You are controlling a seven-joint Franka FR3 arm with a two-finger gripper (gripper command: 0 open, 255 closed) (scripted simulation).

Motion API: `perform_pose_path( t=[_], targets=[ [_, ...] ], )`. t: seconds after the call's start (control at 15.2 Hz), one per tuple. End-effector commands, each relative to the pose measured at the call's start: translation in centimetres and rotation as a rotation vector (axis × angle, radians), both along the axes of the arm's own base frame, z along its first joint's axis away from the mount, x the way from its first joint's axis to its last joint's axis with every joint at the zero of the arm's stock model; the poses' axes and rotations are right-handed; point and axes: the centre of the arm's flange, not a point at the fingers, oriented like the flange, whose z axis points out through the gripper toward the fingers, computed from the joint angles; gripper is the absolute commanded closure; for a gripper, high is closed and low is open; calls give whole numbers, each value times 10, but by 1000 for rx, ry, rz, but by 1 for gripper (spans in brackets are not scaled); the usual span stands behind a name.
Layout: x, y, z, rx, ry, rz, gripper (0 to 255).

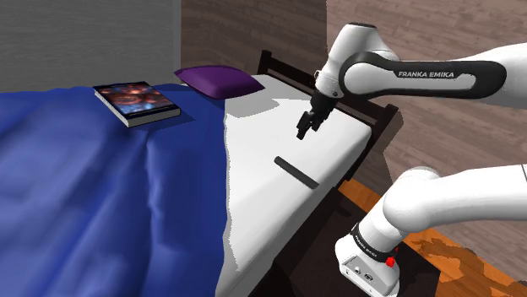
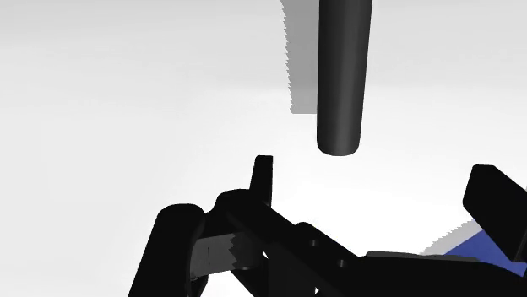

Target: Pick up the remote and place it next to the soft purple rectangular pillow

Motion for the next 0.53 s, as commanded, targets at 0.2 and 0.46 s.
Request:
perform_pose_path(
  t=[0.2,0.46],
  targets=[
    [5,5,-64,-11,38,-7,0],
    [10,8,-117,-19,69,-13,0]
  ],
)
